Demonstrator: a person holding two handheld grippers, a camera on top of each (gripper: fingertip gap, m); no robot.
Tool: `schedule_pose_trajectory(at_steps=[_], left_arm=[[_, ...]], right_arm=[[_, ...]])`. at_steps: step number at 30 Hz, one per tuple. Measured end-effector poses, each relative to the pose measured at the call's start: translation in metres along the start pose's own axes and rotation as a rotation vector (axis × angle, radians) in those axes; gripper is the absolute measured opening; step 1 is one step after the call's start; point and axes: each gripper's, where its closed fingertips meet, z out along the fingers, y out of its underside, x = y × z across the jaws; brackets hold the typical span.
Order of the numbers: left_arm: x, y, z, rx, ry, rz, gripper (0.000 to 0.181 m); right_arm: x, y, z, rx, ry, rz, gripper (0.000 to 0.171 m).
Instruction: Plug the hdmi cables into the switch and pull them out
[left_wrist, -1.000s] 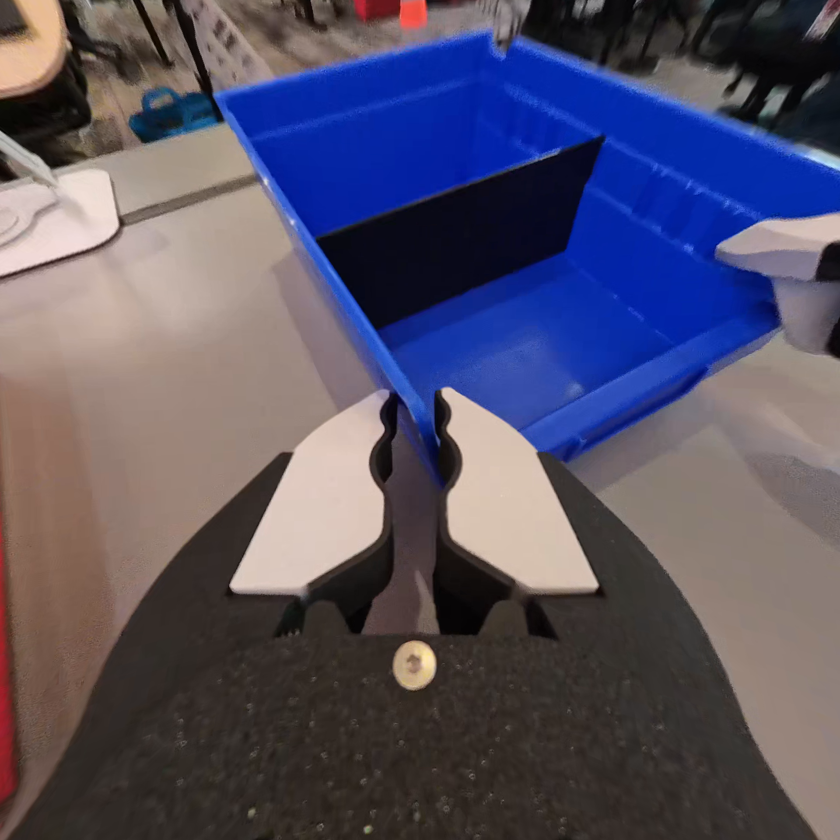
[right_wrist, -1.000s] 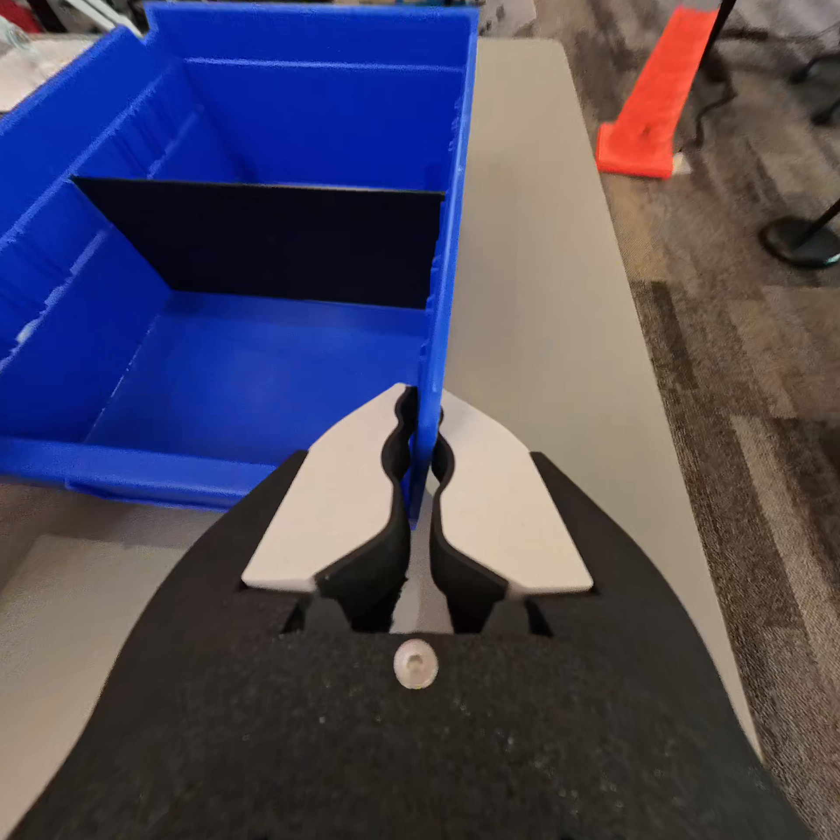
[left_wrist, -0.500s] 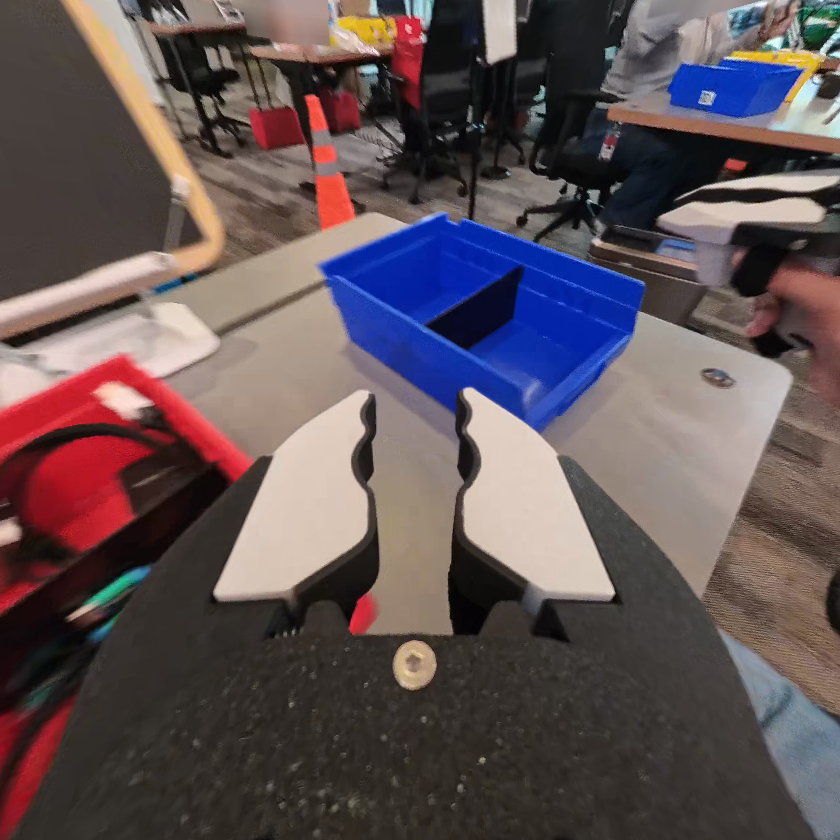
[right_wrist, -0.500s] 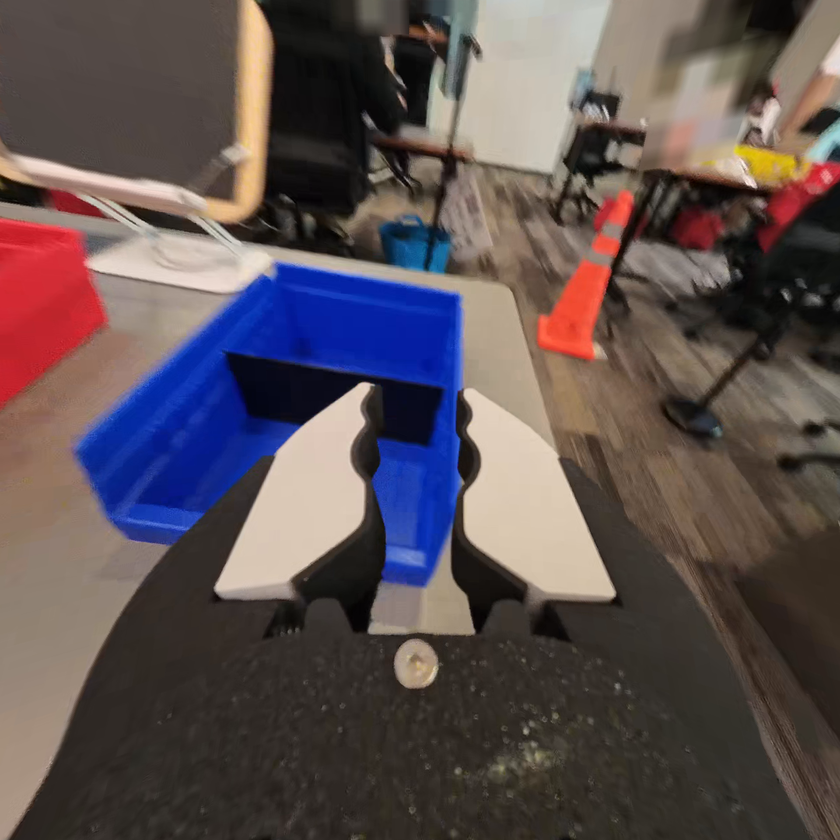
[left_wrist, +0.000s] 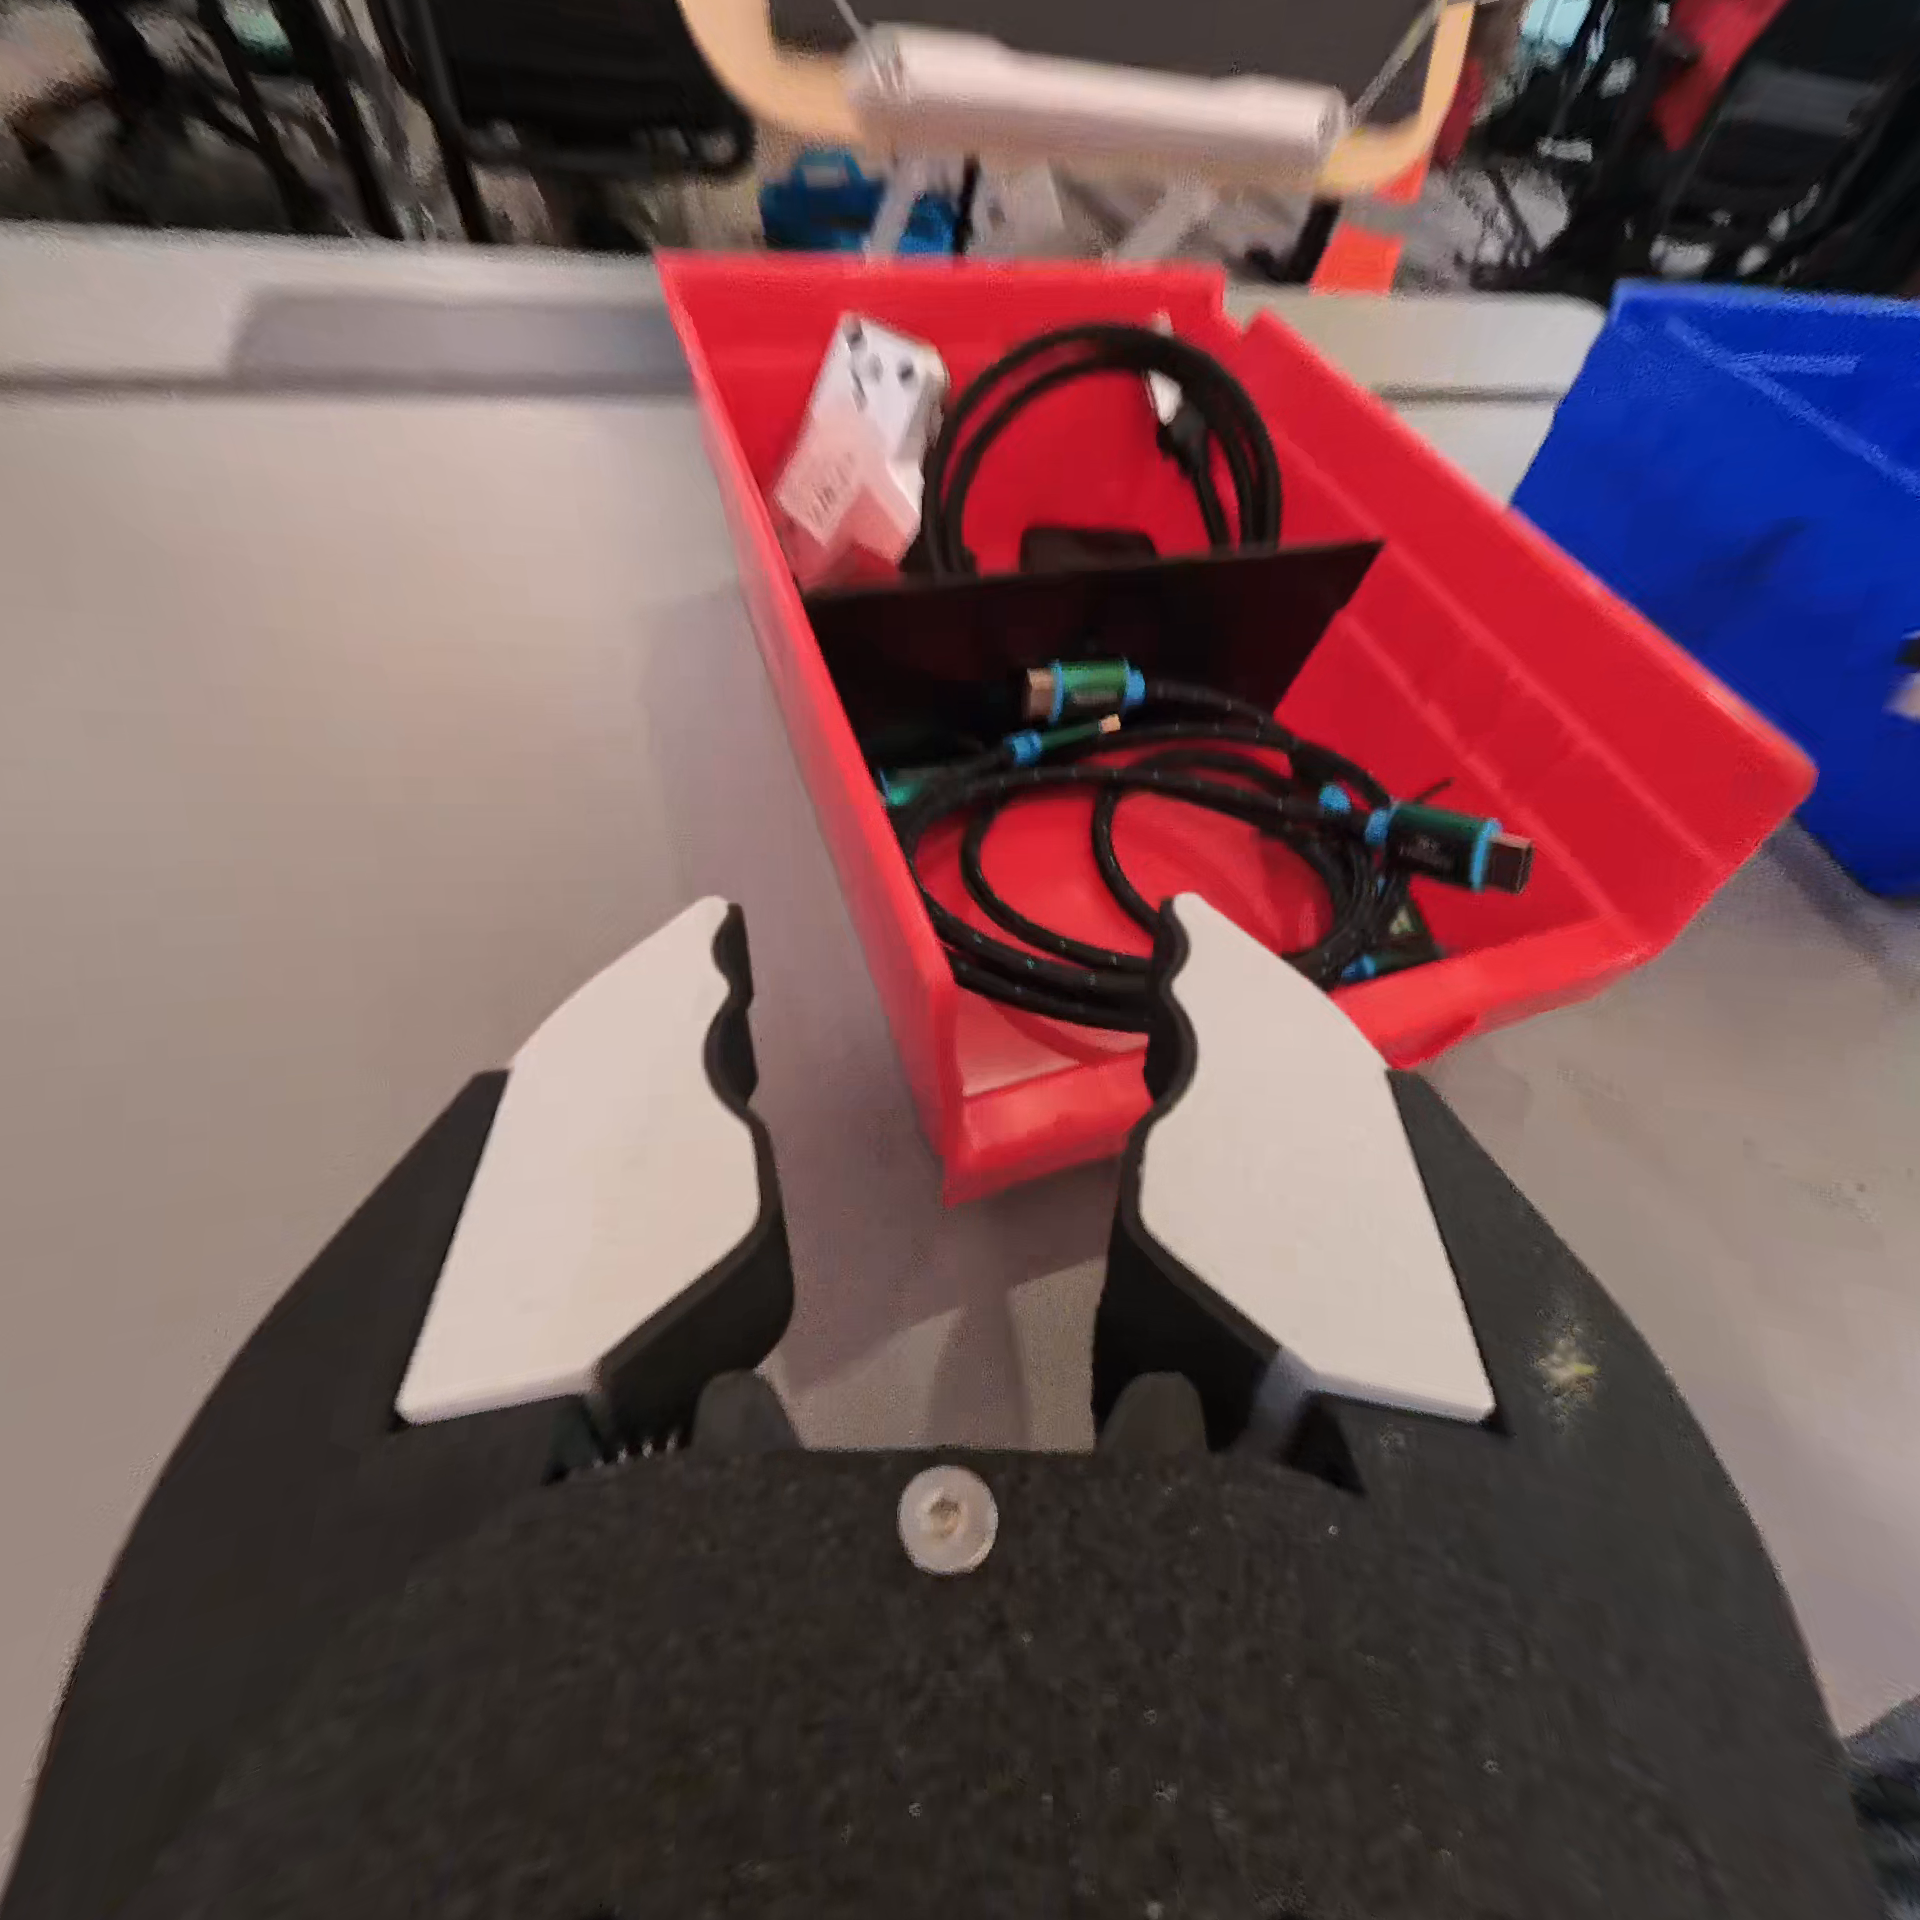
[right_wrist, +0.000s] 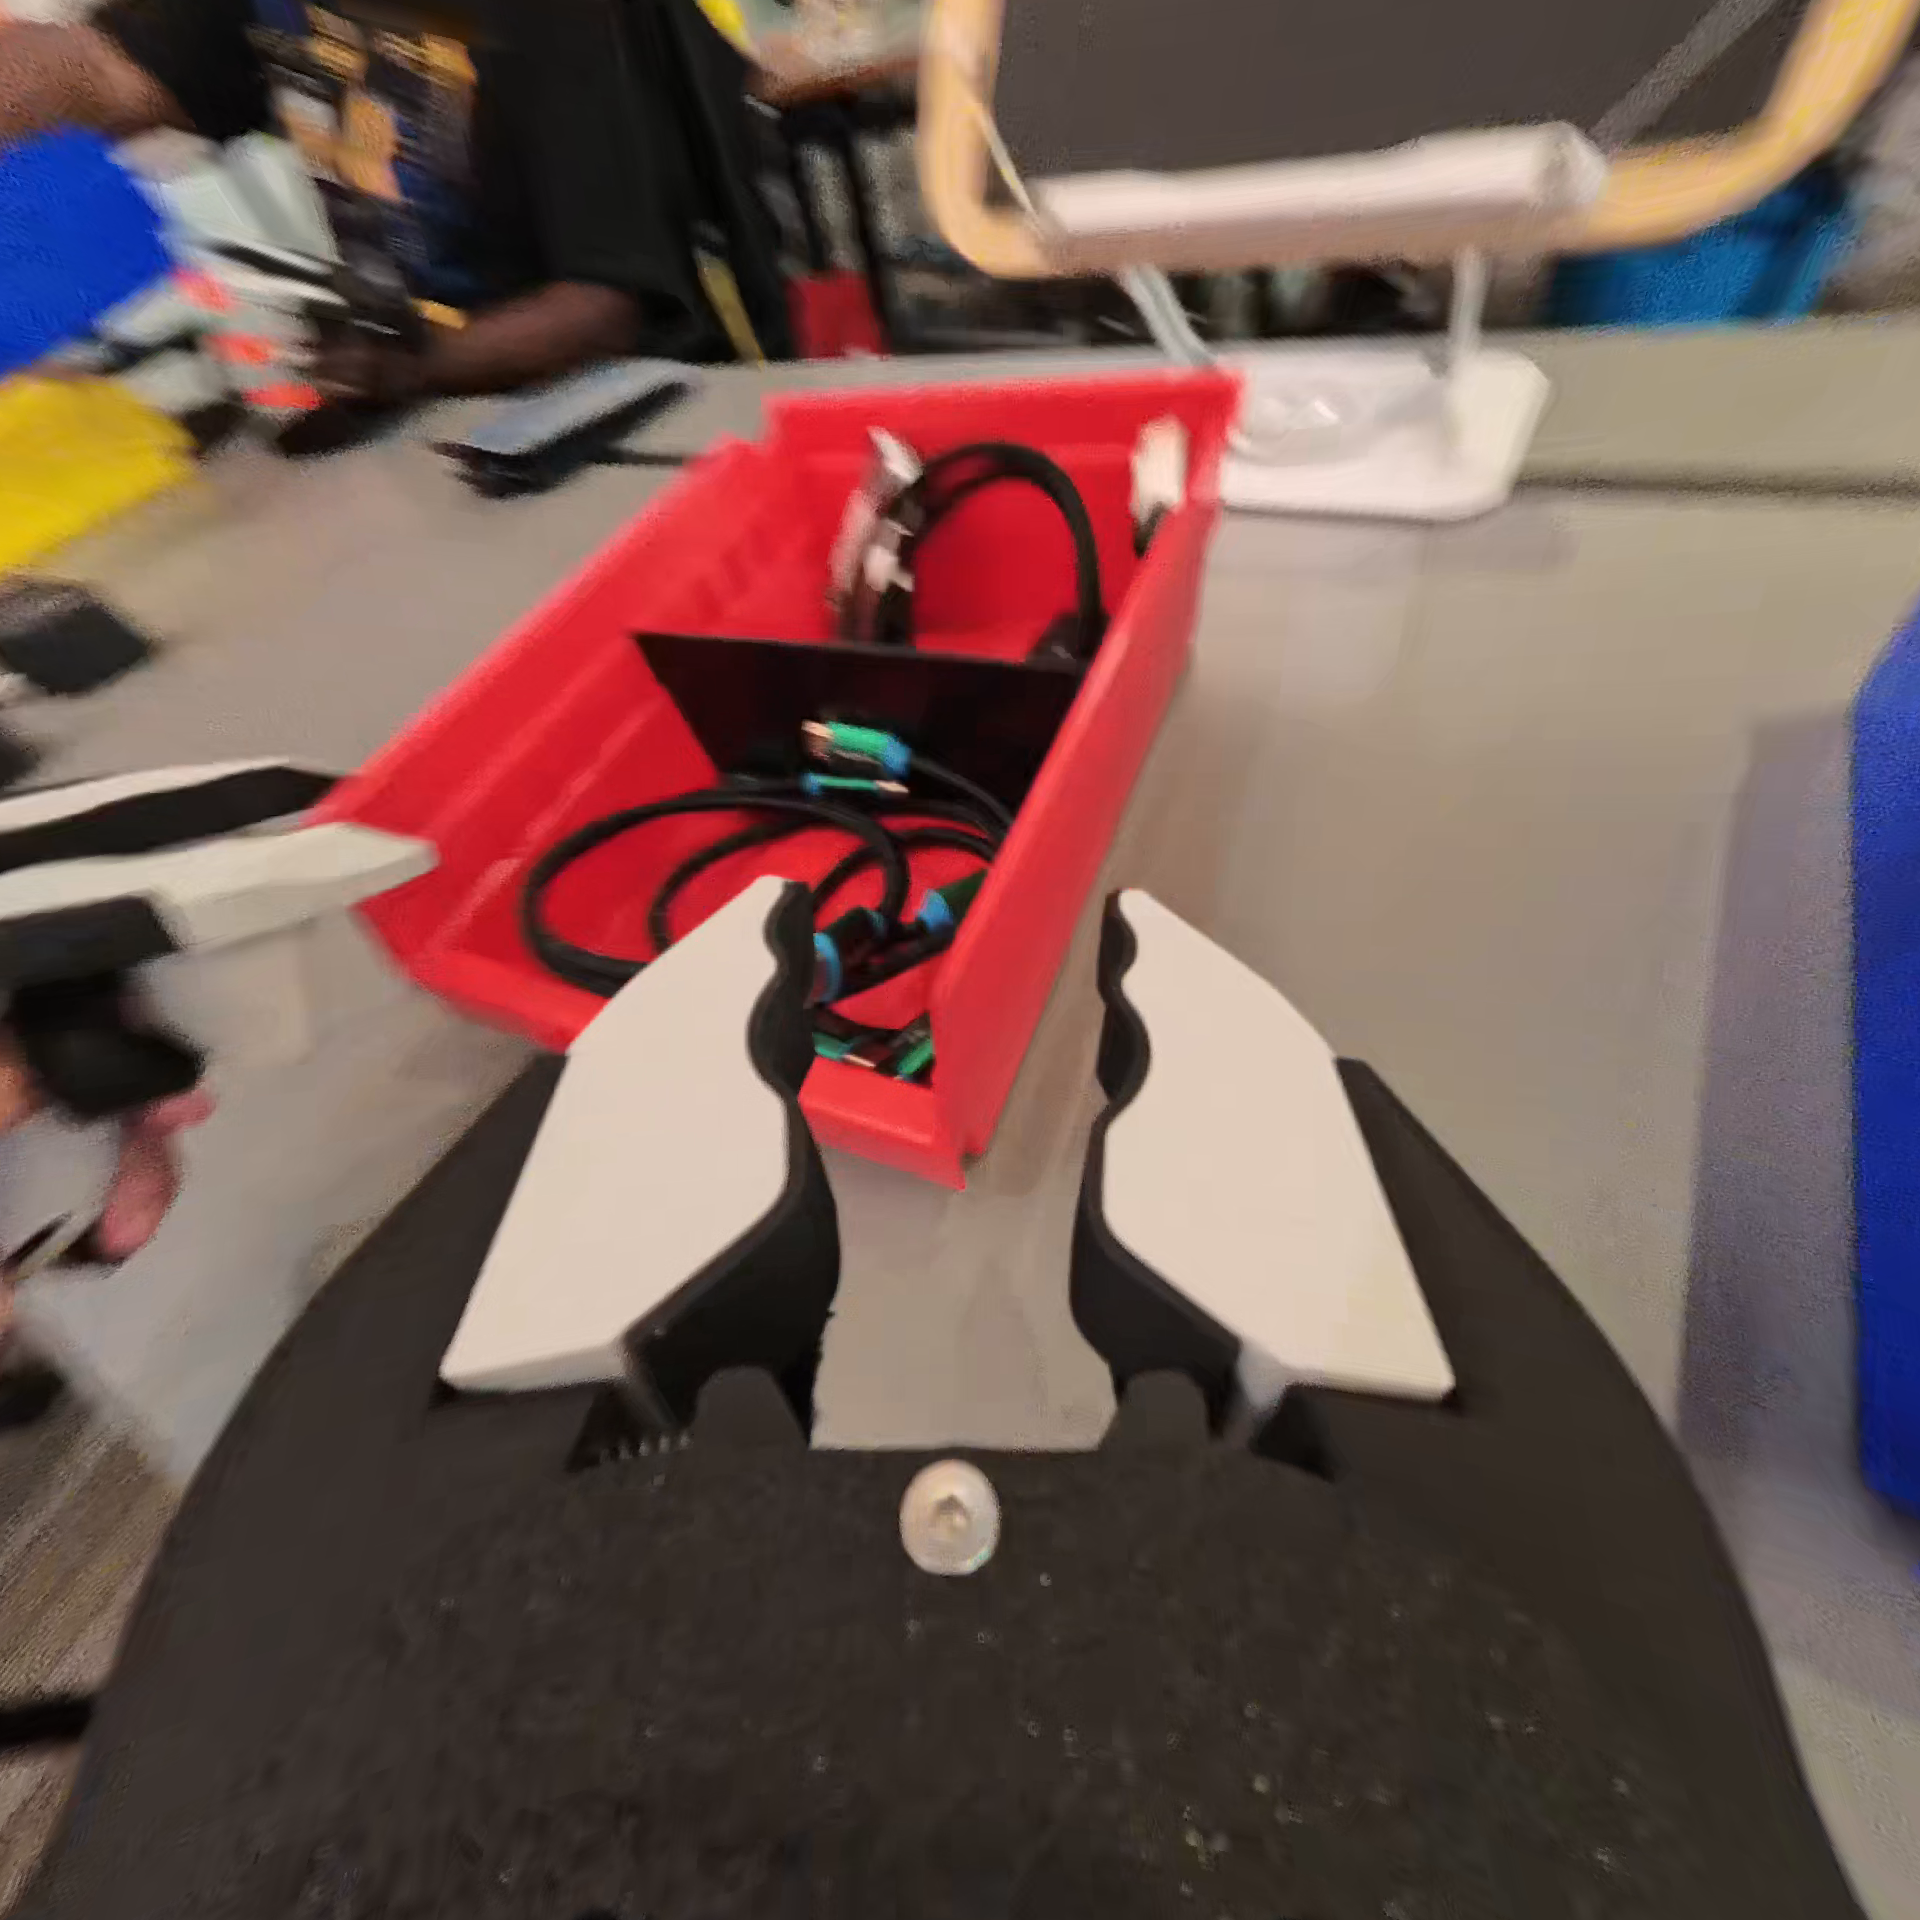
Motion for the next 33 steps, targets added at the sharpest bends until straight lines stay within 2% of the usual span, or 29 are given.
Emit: schedule_pose_trajectory(at_steps=[2, 4, 5, 8, 9, 10, 13, 19, 25, 29, 33], left_arm=[[0.001, 0.014, 0.013, -0.046, -0.014, 0.009, 0.067], [0.002, 0.021, 0.023, -0.072, -0.026, 0.032, 0.055], [0.001, 0.021, 0.026, -0.076, -0.04, 0.039, 0.047], [-0.013, 0.016, 0.026, -0.073, -0.148, 0.037, 0.017], [-0.018, 0.015, 0.024, -0.064, -0.171, 0.028, 0.005], [-0.022, 0.014, 0.024, -0.067, -0.176, 0.022, 0.004], [-0.028, 0.01, 0.021, -0.06, -0.182, 0.032, 0.003], [-0.069, -0.011, 0.0, 0.008, -0.222, 0.051, 0.003], [-0.15, -0.029, -0.037, 0.071, -0.238, 0.057, 0.003], [-0.21, -0.018, -0.06, 0.042, -0.272, 0.052, 0.003], [-0.248, 0.007, -0.064, -0.043, -0.224, 0.021, 0.004]], right_arm=[[0.005, 0.022, 0.026, -0.053, 0.137, -0.019, 0.052], [-0.001, 0.043, 0.046, -0.122, 0.155, -0.056, 0.049], [0.002, 0.051, 0.053, -0.147, 0.196, -0.051, 0.038], [0.002, 0.052, 0.06, -0.167, 0.215, 0.013, 0.032], [0.005, 0.051, 0.059, -0.184, 0.236, 0.045, 0.023], [0.008, 0.05, 0.057, -0.205, 0.265, 0.08, 0.008], [0.003, 0.046, 0.057, -0.195, 0.32, -0.005, 0.004], [-0.036, 0.03, 0.073, -0.141, 0.308, -0.042, 0.004], [-0.116, 0.005, 0.109, -0.106, 0.238, -0.133, 0.005], [-0.177, 0.016, 0.139, -0.141, 0.186, -0.181, 0.007], [-0.211, 0.042, 0.164, -0.215, 0.126, -0.174, 0.009]])
